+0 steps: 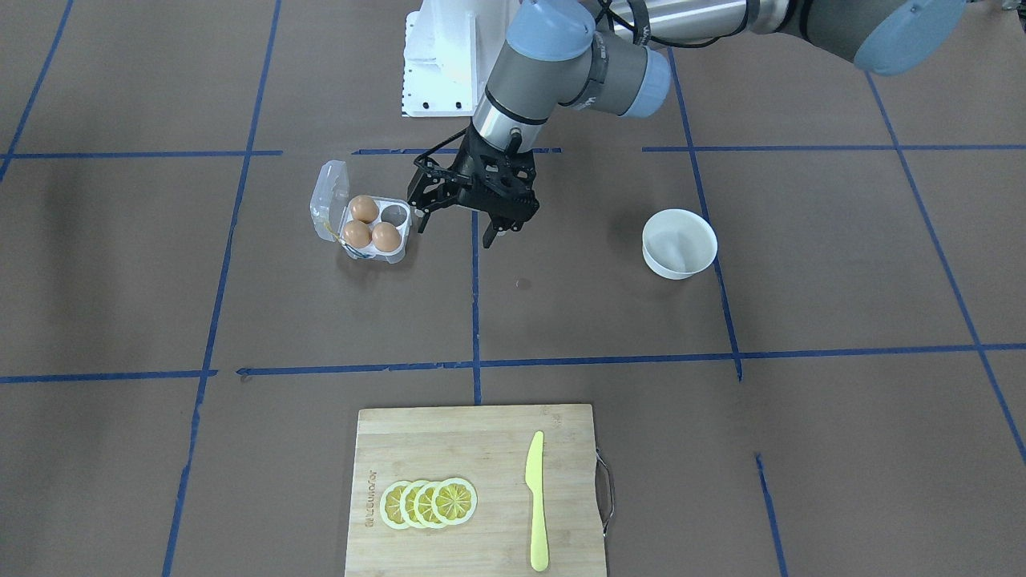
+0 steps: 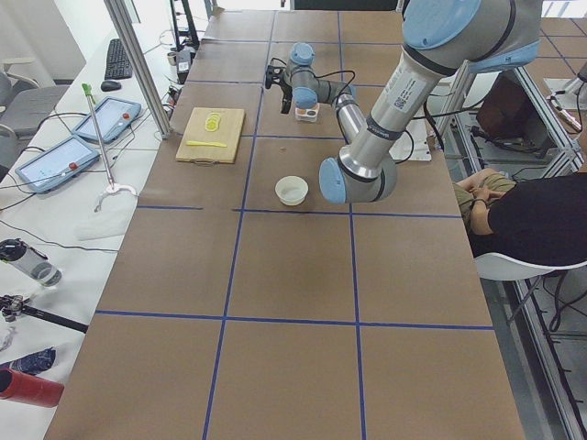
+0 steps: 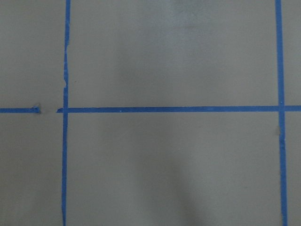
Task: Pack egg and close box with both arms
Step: 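Raise the left arm away while the right arm reaches toward the carton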
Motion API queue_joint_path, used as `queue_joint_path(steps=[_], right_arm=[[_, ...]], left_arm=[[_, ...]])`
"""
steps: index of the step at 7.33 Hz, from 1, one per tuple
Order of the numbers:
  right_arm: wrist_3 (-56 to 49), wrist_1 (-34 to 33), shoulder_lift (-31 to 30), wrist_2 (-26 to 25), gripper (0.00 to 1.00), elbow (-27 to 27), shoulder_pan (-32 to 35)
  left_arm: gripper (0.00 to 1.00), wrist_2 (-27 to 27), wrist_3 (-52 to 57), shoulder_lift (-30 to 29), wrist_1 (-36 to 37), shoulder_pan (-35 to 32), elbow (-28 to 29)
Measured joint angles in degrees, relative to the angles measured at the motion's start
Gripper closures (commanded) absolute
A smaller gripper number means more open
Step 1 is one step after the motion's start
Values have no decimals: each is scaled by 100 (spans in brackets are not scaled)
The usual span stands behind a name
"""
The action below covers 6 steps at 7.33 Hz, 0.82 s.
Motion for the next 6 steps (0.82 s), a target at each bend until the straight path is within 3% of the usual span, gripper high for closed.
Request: queue_joint_path(steps=[1,3,6], right_arm=[[740,517,-100,-258,0,167,-402],[2670,2401,-508,-1030,2,236,-1411],[4116,3306,-638,-1772,4,281,-2831]], left_arm=[[0,-92,337,89,538,-197,-282],[0,-144,1150,380,1557,-747,-1053],[0,-345,2179,520,2476,-1729,-1501]])
